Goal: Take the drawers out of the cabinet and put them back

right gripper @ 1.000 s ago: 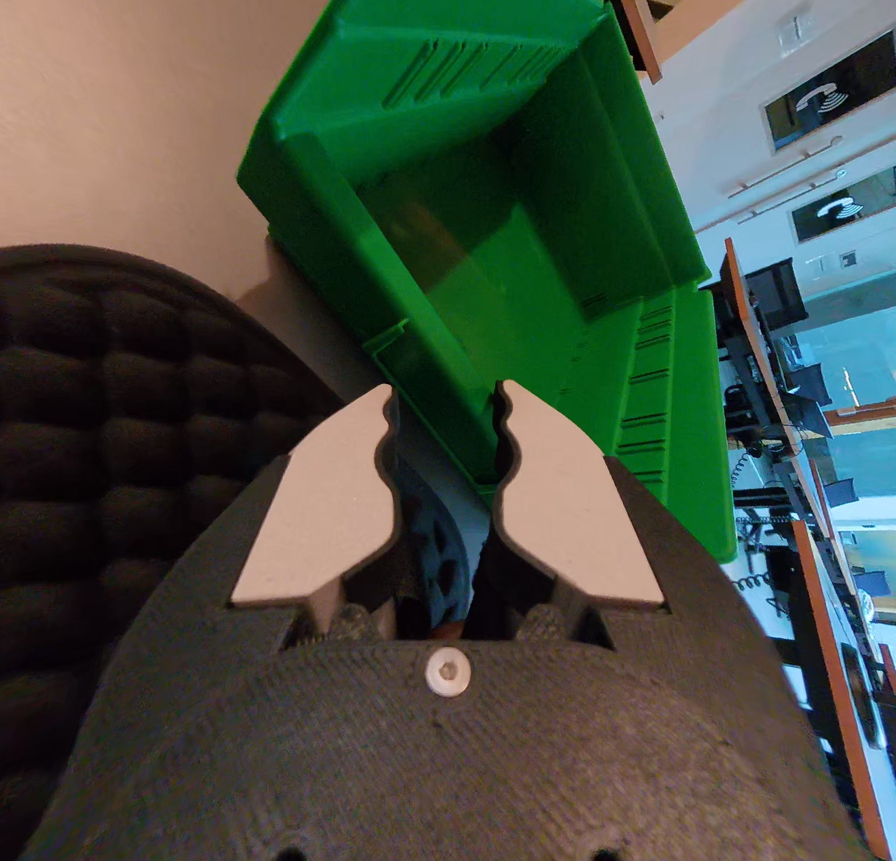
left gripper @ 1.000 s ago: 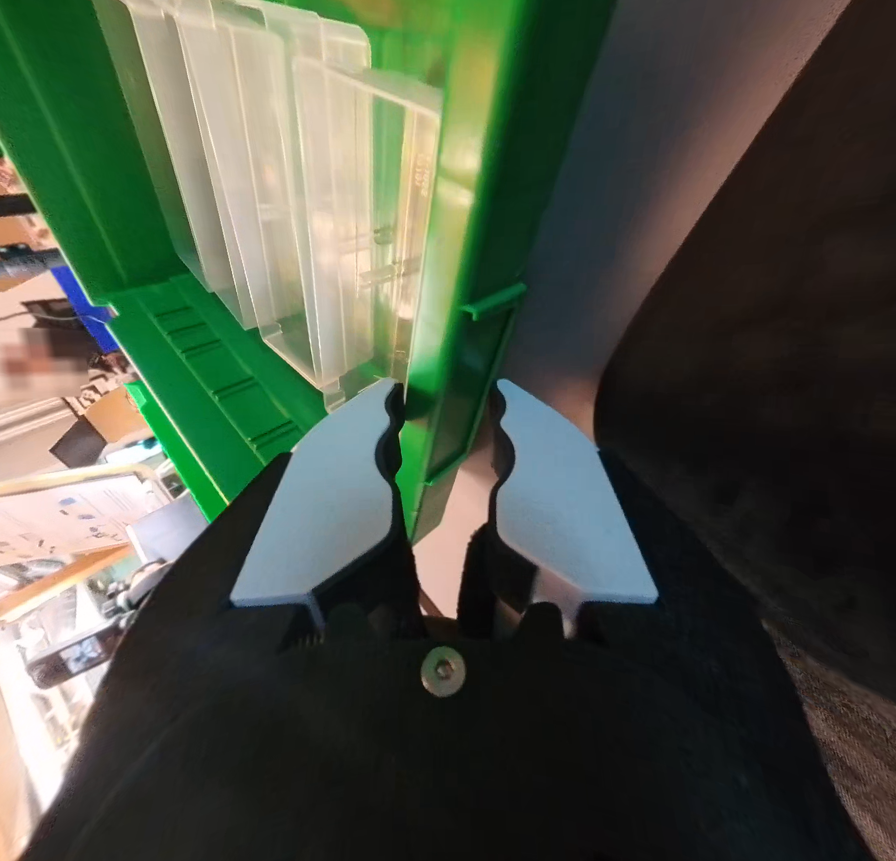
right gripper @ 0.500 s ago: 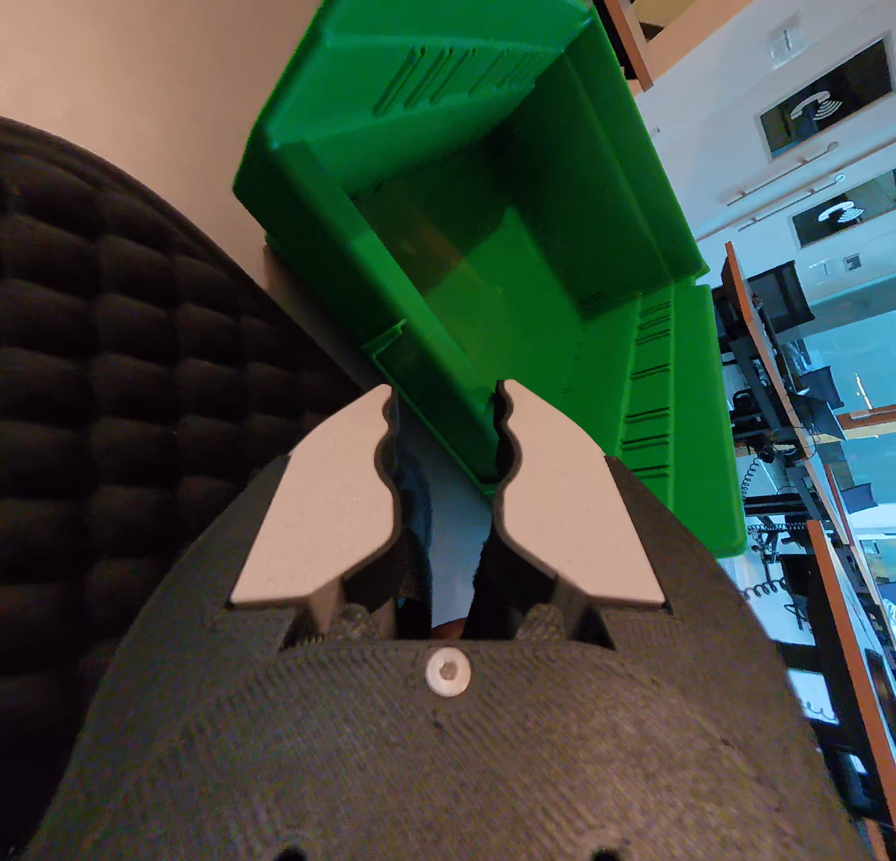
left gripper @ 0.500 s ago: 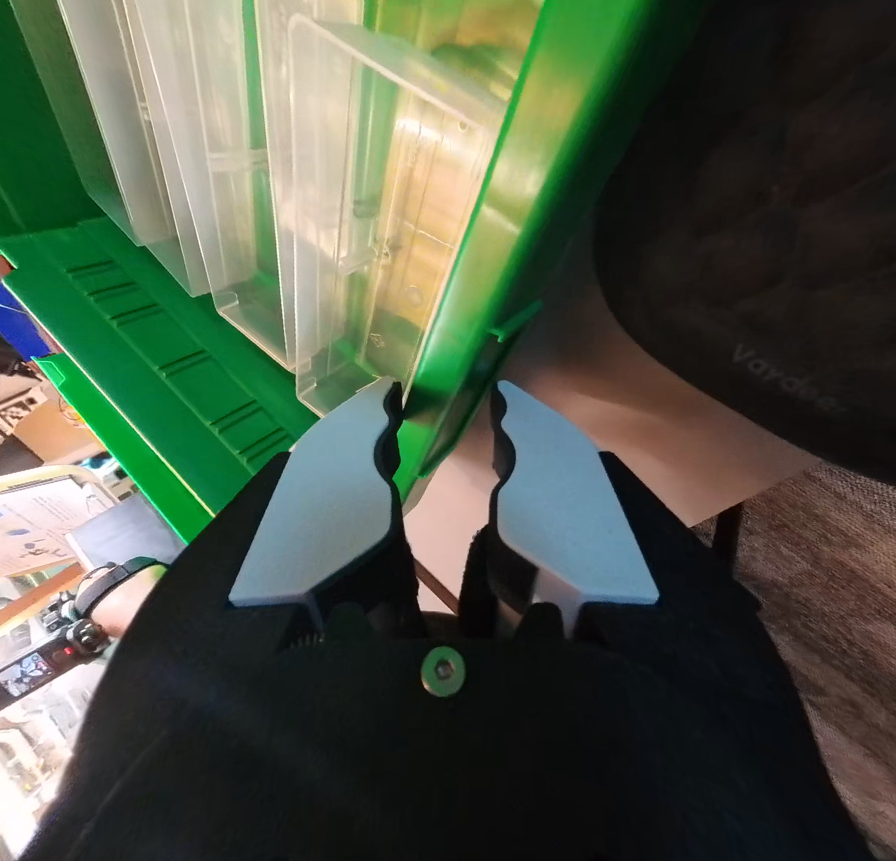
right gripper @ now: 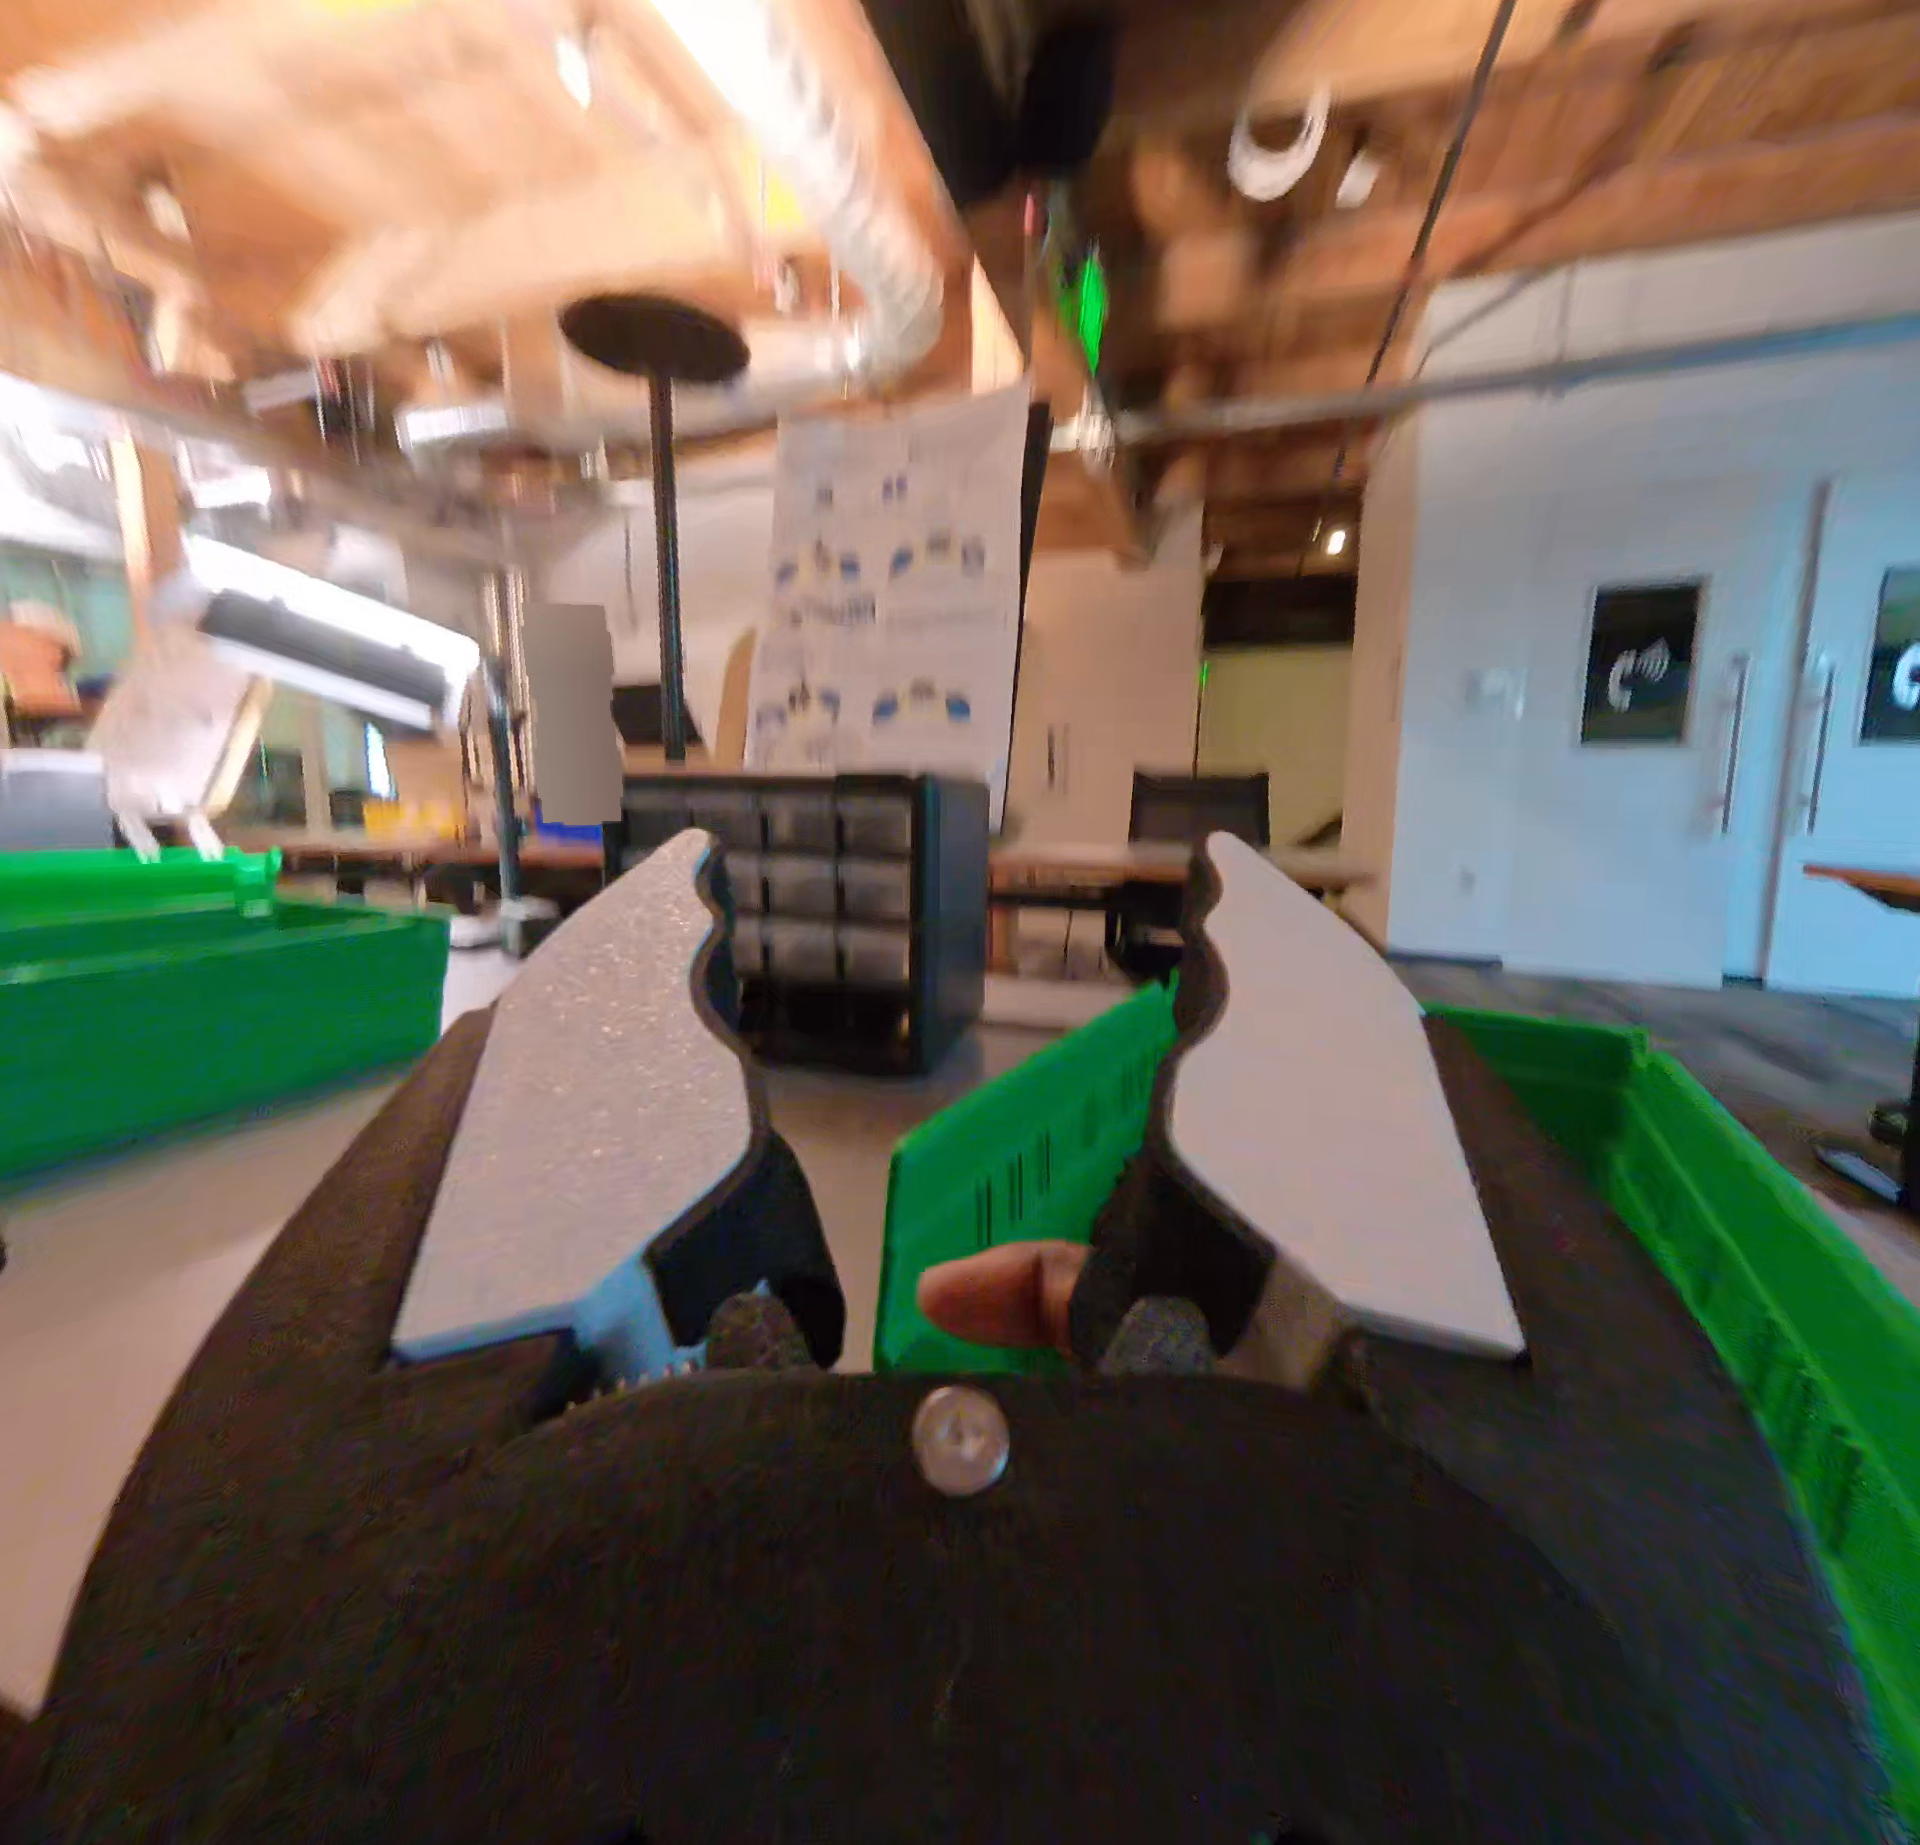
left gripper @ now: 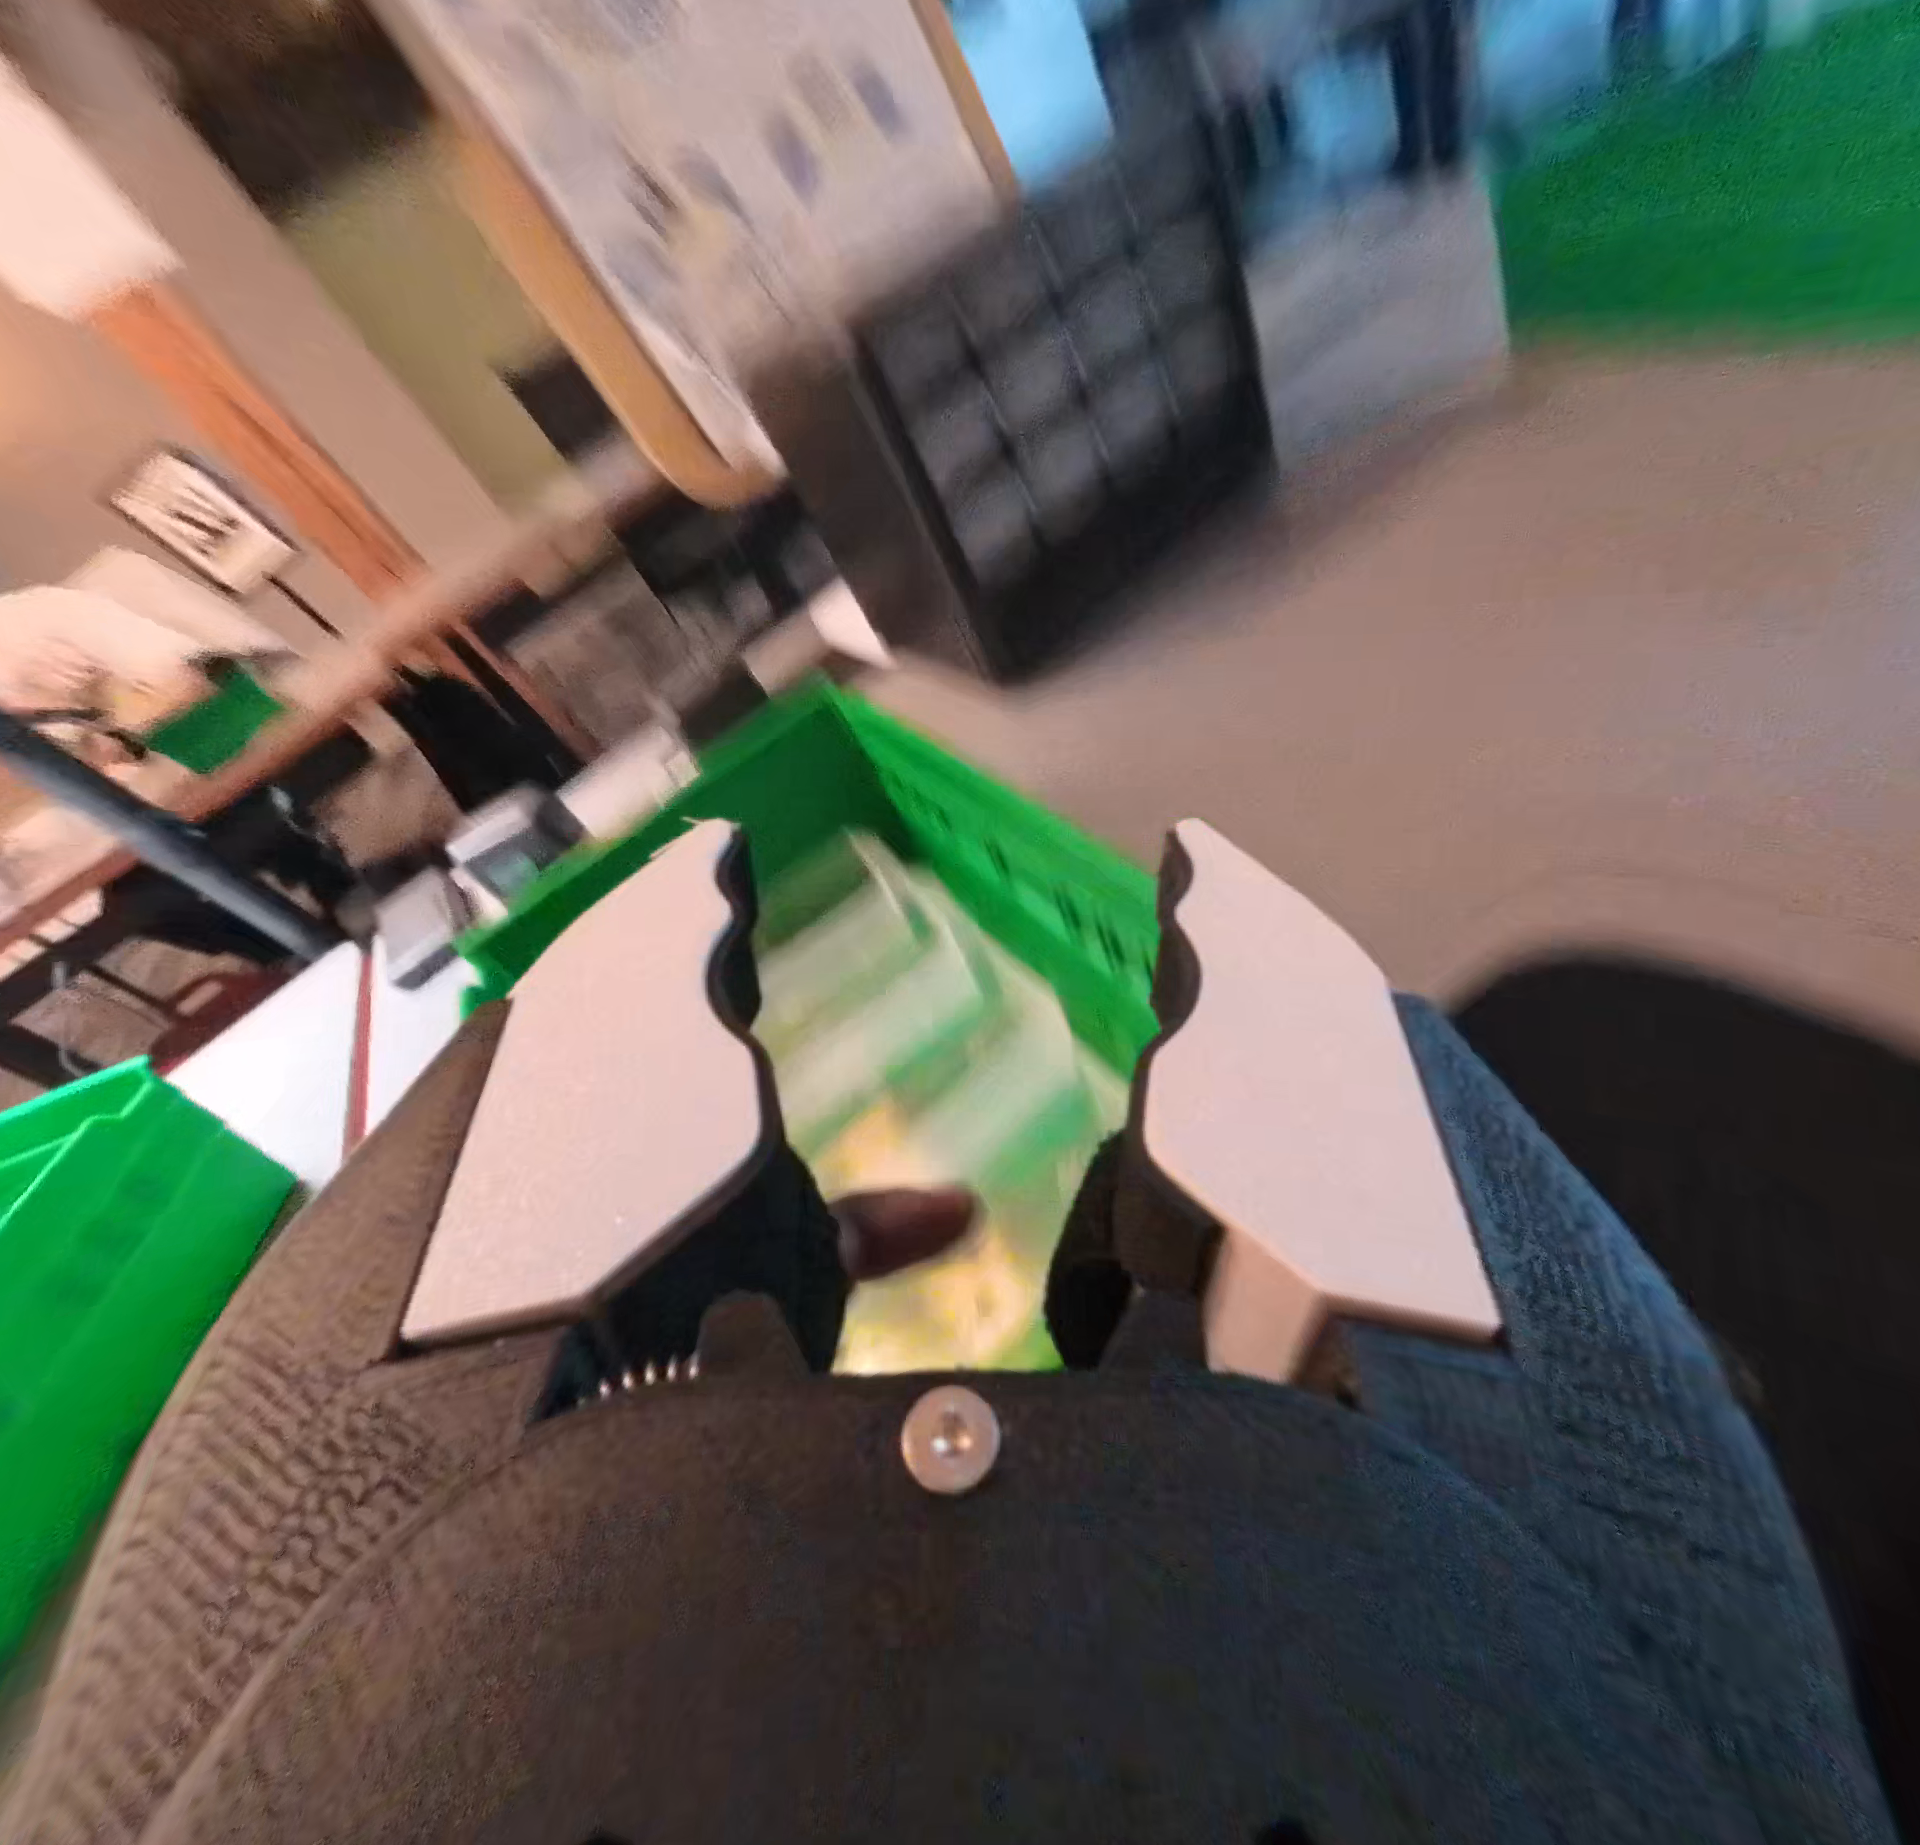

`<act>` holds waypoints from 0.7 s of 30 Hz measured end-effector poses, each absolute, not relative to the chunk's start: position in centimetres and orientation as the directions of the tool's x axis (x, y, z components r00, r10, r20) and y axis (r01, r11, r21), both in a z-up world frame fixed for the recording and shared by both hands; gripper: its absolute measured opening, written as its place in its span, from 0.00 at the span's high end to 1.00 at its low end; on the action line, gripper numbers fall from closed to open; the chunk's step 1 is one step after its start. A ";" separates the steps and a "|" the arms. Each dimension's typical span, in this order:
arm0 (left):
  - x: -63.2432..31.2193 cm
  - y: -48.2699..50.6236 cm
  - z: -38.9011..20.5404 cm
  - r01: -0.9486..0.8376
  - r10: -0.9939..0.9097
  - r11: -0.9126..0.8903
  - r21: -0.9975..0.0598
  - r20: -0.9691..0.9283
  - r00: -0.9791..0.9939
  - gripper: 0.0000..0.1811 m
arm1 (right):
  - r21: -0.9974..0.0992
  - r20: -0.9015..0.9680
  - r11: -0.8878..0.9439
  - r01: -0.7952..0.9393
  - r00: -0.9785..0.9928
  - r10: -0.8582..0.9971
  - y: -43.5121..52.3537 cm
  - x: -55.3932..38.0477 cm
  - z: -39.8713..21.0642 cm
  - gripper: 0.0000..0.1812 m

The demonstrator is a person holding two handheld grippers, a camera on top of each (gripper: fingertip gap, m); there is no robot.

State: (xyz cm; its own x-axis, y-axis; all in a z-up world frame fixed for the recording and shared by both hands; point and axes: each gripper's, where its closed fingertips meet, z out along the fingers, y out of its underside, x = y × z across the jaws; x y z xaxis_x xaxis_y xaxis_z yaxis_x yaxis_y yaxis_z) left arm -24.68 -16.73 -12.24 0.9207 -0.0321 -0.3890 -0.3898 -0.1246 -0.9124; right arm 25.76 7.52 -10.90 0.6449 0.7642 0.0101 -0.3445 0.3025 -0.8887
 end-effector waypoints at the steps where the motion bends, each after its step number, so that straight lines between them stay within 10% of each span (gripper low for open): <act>1: -25.4 -16.8 -9.7 -0.295 0.055 0.026 -0.955 -0.293 0.954 0.56 | -0.870 -0.003 0.319 -0.377 0.651 0.759 7.5 25.8 -10.8 0.54; 8: -21.5 -18.2 0.0 0.239 -0.111 0.658 -0.714 0.223 0.969 0.45 | -0.824 -0.198 0.142 -0.549 0.514 0.835 6.5 21.1 -9.9 0.51; 12: -13.8 -12.0 -0.9 0.200 -0.125 0.627 -0.753 0.155 0.980 0.48 | -0.760 -0.326 0.018 -0.649 0.405 0.854 5.3 14.9 -9.4 0.54; 21: -18.3 10.1 -15.8 0.076 0.244 0.108 -0.991 0.100 0.964 0.48 | -0.960 -0.242 -0.076 -0.271 0.654 0.716 18.0 1.0 -18.3 0.54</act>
State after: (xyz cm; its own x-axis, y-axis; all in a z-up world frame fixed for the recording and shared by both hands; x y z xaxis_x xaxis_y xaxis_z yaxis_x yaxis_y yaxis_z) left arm -18.30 10.12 -15.77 0.9645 0.2444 0.1004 0.0759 0.1076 -0.9913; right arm 1.04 18.02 -18.28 0.6545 0.7164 -0.2416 -0.2707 -0.0764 -0.9596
